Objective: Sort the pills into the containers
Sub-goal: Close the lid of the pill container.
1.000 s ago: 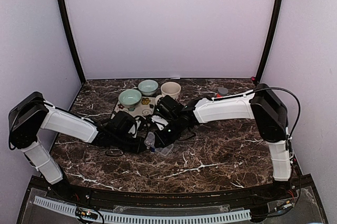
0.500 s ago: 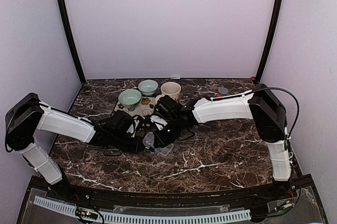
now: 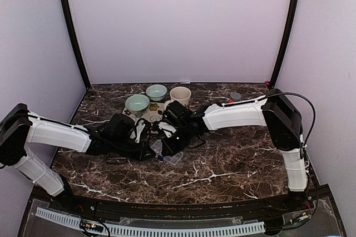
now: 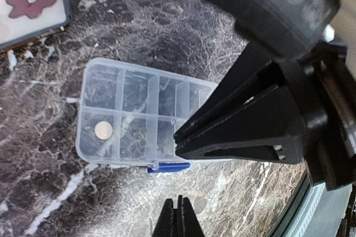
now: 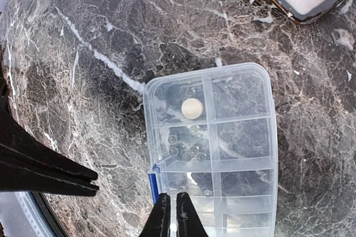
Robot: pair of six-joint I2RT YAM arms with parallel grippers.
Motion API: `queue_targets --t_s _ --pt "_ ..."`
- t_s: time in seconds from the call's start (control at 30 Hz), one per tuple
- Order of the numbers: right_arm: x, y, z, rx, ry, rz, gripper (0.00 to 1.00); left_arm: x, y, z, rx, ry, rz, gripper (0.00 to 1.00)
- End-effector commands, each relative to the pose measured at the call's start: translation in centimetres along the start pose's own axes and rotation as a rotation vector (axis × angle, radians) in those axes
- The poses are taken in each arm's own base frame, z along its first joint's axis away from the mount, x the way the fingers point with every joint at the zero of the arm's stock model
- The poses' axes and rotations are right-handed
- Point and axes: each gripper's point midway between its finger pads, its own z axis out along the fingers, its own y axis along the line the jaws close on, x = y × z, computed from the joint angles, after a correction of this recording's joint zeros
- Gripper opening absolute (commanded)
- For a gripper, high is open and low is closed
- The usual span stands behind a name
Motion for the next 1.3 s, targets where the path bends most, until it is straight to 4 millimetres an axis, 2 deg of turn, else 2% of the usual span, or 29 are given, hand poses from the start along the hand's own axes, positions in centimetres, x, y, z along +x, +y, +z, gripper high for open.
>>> queue_targets --t_s 0.0,0.47,0.83,1.27 --pt "3.2 -1.0 2.4 0.033 0.105 0.01 0.06 1.2 -0.4 0.5 0.058 0.036 -0.012 0.0" --pt "3.5 -1.0 2.4 0.026 0.107 0.015 0.07 2.1 0.5 2.1 0.005 0.079 0.003 0.0" --pt "3.7 -1.2 2.2 0.034 0.109 0.021 0.1 1.2 0.5 3.3 -0.032 0.064 0.018 0.0" --pt "3.3 -1.4 1.7 0.051 0.091 0.02 0.23 1.1 1.6 4.0 -0.094 0.073 0.011 0.02"
